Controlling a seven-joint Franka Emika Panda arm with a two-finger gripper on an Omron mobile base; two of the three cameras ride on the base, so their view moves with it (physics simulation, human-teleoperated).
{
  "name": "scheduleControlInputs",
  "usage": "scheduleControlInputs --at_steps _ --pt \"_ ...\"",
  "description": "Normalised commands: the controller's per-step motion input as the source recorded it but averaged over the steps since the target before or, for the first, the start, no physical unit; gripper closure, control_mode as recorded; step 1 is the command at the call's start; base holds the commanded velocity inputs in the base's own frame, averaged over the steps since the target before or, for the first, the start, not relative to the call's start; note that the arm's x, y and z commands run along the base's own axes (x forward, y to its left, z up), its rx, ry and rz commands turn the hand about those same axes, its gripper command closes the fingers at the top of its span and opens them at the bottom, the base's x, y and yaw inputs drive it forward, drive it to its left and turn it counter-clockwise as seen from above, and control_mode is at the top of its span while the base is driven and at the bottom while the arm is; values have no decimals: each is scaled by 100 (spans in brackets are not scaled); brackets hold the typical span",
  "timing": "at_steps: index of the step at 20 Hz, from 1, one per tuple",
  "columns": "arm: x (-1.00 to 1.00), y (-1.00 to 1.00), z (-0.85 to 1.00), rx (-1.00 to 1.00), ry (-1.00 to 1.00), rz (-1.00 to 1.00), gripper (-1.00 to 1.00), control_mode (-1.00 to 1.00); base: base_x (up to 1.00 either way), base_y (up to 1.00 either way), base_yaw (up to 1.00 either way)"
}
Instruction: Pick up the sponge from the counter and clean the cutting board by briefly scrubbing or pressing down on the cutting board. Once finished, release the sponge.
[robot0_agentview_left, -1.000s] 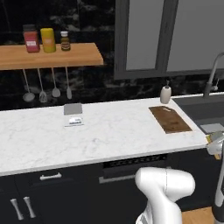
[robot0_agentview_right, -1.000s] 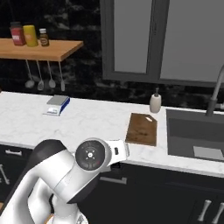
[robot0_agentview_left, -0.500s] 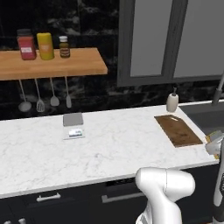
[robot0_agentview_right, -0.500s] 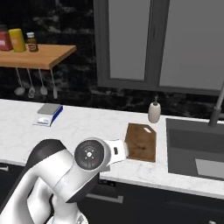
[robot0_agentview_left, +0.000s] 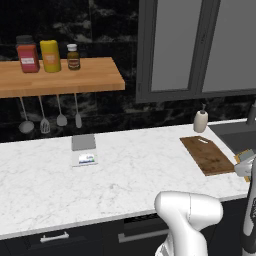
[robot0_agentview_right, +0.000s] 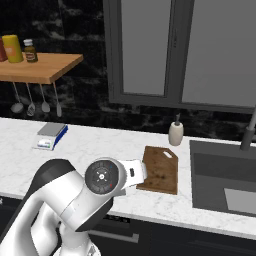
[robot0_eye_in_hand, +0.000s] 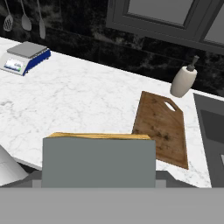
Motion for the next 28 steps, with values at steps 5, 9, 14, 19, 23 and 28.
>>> scheduleControlInputs --at_steps 5,9,14,19,23,28 --pt "0 0 0 0 0 0 100 100 27 0 0" --pt "0 0 0 0 0 0 100 100 40 0 0" --pt "0 0 0 0 0 0 100 100 0 0 0" --pt "0 0 0 0 0 0 100 100 0 0 0" --pt "0 0 0 0 0 0 100 100 0 0 0" --pt "0 0 0 0 0 0 100 100 0 0 0"
